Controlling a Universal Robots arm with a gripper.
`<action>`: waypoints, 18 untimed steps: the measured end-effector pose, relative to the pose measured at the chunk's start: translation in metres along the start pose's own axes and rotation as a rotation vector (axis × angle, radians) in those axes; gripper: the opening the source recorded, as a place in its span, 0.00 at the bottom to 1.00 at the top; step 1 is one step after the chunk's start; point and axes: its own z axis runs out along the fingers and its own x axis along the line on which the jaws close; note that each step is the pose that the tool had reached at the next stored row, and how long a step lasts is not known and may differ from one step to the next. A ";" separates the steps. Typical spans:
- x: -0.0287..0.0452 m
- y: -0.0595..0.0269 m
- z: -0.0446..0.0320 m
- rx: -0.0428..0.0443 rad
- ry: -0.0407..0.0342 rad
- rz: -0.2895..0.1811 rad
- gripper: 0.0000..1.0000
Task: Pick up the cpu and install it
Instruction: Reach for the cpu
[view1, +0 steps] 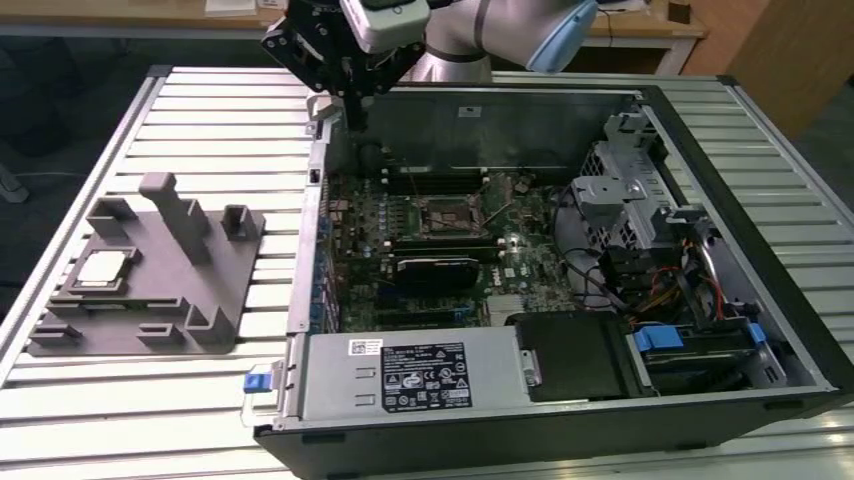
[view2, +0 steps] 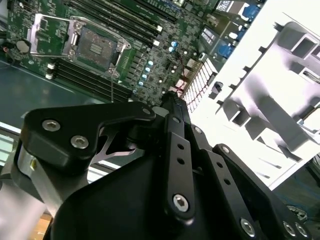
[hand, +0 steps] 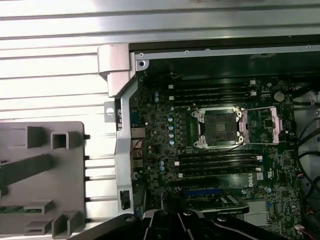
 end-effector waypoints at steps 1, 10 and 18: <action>0.0018 -0.0001 0.0000 0.0000 0.0000 0.000 0.11; 0.0192 -0.0014 -0.0006 0.0000 0.0000 0.000 0.11; 0.0337 -0.0025 -0.0009 -0.0001 -0.0001 0.000 0.11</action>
